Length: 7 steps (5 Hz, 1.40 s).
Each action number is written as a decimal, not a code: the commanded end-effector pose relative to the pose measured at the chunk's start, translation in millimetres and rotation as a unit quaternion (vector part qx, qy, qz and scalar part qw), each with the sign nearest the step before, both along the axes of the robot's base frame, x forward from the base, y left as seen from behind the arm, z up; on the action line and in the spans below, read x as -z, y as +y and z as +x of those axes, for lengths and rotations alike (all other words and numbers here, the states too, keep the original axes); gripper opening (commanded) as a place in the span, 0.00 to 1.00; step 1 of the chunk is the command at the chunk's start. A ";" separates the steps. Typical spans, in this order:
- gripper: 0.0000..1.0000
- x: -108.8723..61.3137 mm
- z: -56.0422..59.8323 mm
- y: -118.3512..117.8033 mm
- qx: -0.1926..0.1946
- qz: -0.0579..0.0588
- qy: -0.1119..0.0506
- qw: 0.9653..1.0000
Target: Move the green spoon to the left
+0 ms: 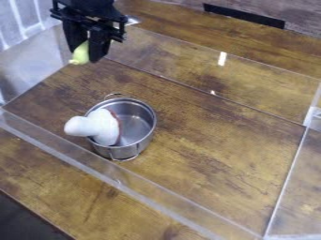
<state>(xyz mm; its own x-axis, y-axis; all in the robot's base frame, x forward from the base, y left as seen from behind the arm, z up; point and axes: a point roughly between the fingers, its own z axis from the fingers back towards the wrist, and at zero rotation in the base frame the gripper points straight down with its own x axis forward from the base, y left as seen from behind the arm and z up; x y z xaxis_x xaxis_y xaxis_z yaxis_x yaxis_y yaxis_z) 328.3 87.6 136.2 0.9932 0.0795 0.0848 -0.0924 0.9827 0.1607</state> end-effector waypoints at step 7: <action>0.00 31.3 13.5 53.2 0.065 -0.021 -0.016 0.998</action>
<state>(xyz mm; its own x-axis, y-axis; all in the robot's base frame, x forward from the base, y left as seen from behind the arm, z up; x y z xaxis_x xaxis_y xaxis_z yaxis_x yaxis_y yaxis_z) 338.6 132.7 85.0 0.9969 -0.0556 0.0558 0.0505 0.9946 0.0903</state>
